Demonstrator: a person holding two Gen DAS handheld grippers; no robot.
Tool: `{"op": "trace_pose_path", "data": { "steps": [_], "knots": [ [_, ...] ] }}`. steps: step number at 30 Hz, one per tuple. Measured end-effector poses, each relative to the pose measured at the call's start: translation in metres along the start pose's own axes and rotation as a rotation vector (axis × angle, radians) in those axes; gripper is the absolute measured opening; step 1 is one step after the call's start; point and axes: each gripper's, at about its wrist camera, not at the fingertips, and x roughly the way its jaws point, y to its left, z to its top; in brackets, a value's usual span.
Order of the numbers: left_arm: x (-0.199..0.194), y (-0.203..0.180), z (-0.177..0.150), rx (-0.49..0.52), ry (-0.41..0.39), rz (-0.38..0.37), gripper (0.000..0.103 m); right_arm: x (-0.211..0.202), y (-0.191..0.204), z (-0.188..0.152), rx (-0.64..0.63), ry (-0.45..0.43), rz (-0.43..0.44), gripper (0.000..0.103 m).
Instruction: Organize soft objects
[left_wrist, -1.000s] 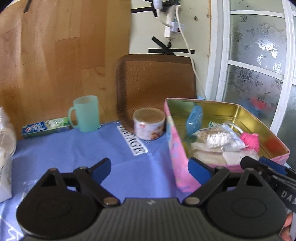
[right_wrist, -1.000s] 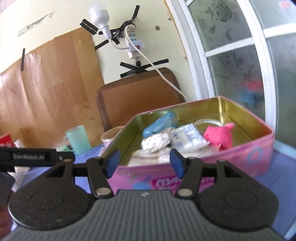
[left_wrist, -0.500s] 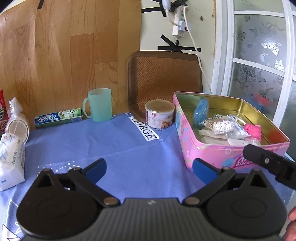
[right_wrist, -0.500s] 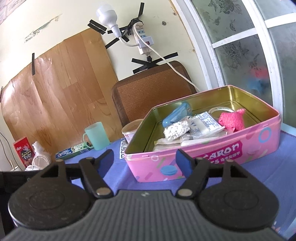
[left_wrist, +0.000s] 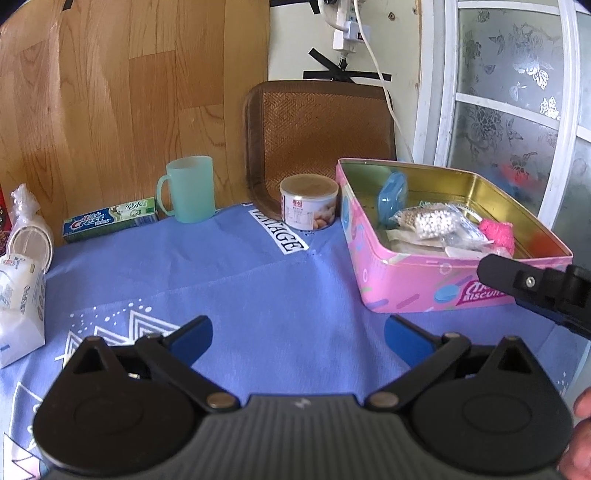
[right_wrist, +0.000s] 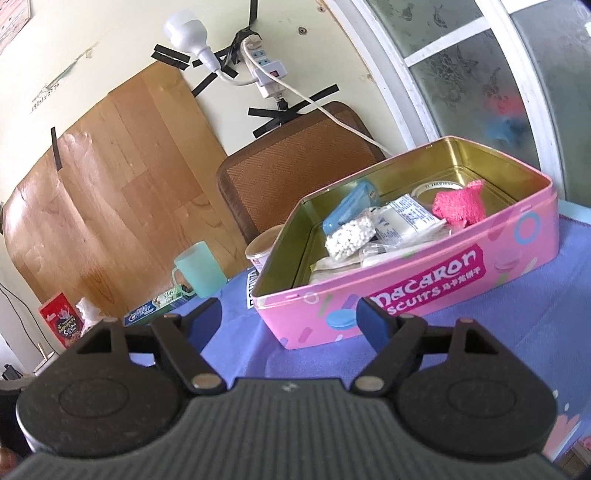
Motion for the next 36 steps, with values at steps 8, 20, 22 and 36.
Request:
{"op": "trace_pose_path", "data": {
  "steps": [8,20,22,36],
  "knots": [
    [-0.001,-0.003,-0.003,0.019,0.007,0.027,0.103,-0.004,0.003,-0.001,0.008,0.002,0.009,0.082],
    [-0.011,-0.002,-0.004,0.022,-0.027,0.017,0.103,-0.011,0.014,-0.001,-0.029,-0.033,-0.005,0.083],
    [-0.012,0.000,-0.005,0.020,-0.029,0.016,0.103,-0.013,0.017,-0.002,-0.045,-0.052,-0.015,0.084],
    [-0.014,0.017,-0.009,-0.028,-0.031,0.028,0.103,-0.014,0.032,-0.006,-0.090,-0.135,-0.076,0.094]
  ]
}}
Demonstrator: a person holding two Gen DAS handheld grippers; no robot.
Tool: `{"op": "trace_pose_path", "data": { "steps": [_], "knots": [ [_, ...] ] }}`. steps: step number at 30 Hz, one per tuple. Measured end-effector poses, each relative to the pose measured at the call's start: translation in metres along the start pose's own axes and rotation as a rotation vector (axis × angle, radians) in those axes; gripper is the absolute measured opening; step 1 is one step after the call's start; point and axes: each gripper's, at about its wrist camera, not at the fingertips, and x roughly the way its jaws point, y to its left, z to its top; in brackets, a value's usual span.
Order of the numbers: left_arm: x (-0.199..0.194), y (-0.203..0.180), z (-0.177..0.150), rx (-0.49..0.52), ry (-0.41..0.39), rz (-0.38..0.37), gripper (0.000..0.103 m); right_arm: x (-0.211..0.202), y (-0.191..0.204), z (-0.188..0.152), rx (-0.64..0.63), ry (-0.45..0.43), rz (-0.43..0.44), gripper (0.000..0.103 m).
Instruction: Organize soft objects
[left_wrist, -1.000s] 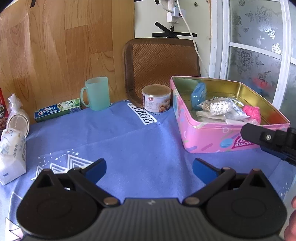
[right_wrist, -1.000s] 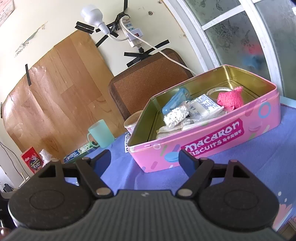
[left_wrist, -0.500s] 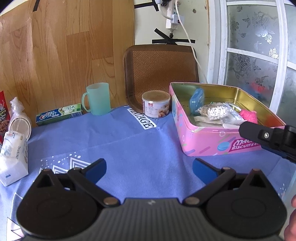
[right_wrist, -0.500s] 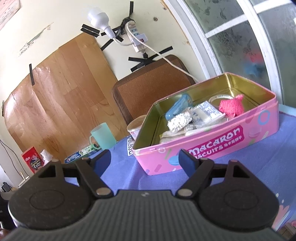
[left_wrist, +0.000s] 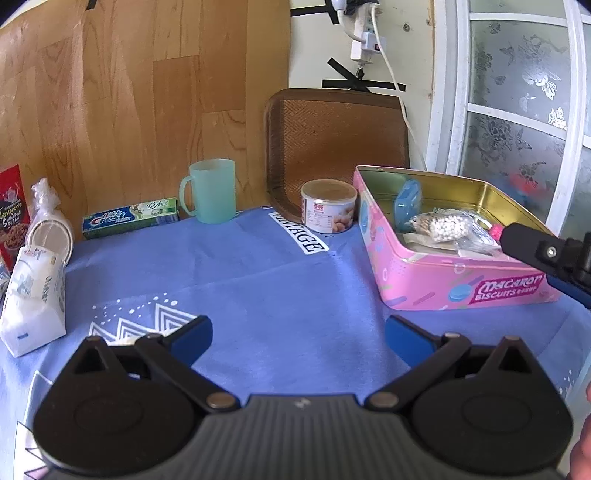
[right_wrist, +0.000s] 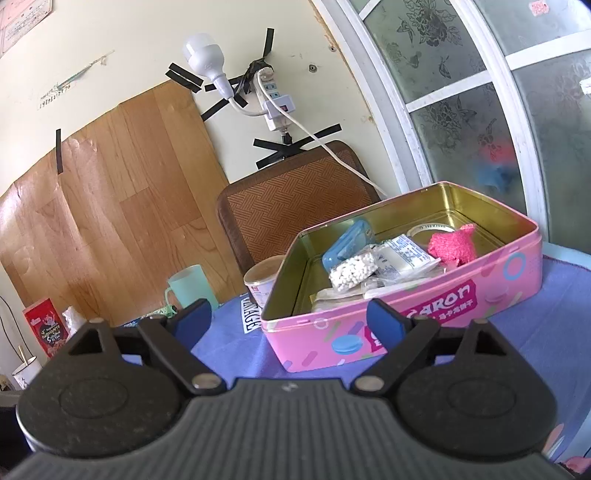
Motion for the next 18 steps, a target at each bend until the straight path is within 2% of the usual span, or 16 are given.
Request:
{"op": "trace_pose_path", "data": {
  "steps": [18],
  "knots": [
    [-0.0007,0.0079,-0.0011,-0.016,-0.011,0.037,0.103,0.0005,0.0050,-0.0024,-0.011,0.007,0.011,0.095]
  ]
}}
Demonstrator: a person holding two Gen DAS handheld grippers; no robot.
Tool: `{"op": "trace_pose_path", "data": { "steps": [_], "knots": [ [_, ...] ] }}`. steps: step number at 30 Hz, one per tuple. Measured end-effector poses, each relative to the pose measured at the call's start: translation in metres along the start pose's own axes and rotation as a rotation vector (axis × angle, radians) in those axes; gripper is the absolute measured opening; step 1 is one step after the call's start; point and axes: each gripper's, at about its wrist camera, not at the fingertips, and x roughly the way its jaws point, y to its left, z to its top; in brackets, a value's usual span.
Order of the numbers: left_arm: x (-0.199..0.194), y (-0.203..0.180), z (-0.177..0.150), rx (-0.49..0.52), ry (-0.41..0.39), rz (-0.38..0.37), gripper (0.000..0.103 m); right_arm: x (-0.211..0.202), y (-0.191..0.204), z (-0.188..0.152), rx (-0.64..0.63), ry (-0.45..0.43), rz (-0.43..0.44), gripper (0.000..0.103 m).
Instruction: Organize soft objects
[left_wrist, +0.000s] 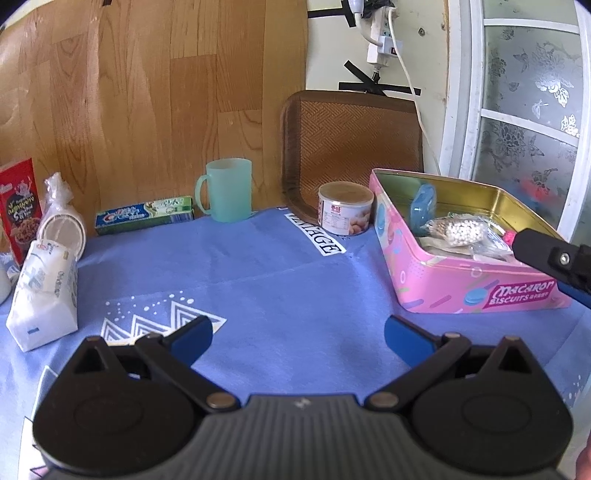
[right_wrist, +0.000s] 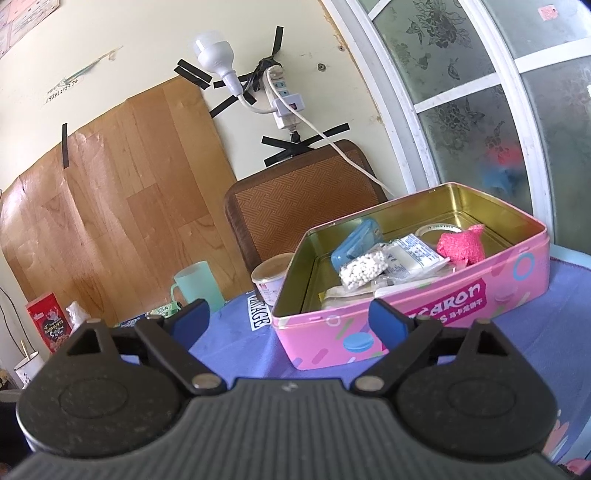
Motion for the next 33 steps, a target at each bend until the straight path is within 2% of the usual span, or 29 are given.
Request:
{"op": "trace_pose_path", "data": {
  "steps": [14,33],
  "knots": [
    [-0.0035,-0.0049,-0.0009,0.029,-0.013,0.007,0.103,-0.0027,-0.0032,0.0003,0.024,-0.019,-0.024,0.096],
    [0.0003,-0.0072,-0.0035,0.047,0.012,-0.005,0.103,0.0017,-0.0011,-0.0021,0.024,0.004,-0.019,0.096]
  ]
}}
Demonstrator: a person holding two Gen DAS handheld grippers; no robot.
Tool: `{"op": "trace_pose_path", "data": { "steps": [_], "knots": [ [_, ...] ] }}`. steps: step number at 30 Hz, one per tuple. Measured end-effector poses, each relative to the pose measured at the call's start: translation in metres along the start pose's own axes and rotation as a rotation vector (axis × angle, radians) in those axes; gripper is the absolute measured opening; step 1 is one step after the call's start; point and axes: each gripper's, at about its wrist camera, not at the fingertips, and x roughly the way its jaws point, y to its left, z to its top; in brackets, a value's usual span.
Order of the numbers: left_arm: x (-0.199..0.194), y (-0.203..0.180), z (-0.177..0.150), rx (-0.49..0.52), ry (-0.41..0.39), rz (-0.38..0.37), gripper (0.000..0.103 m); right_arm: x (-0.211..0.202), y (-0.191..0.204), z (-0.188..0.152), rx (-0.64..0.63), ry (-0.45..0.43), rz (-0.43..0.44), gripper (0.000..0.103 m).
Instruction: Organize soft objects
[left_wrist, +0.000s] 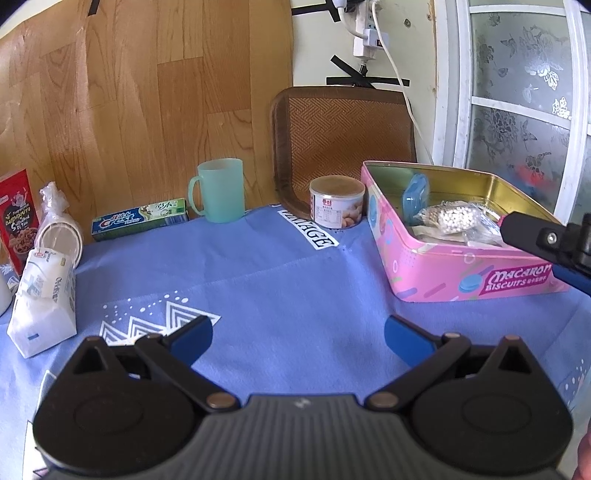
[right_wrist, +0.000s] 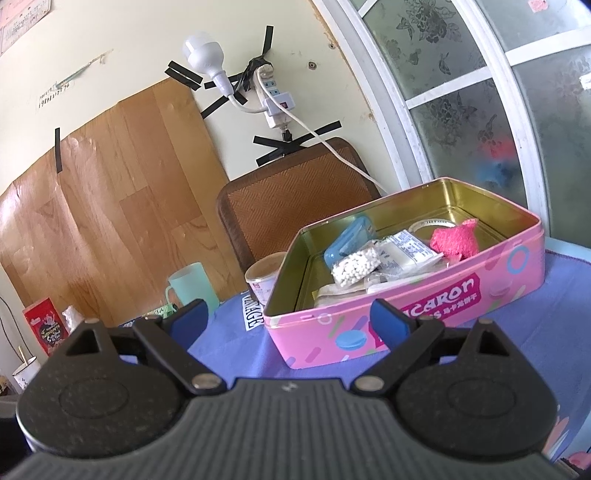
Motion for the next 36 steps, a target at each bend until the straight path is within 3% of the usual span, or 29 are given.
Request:
{"op": "trace_pose_path", "data": {
  "steps": [16,23,36],
  "knots": [
    [-0.010,0.002,0.002,-0.018,-0.067,0.021,0.103,0.001,0.000,0.000,-0.002,0.001,-0.002,0.096],
    [-0.010,0.007,0.002,-0.033,-0.061,0.044,0.103,0.001,-0.001,-0.001,-0.002,0.002,-0.003,0.096],
    [-0.007,0.000,-0.002,0.003,-0.025,0.013,0.103,0.001,-0.001,-0.002,-0.001,0.007,-0.001,0.097]
  ]
}}
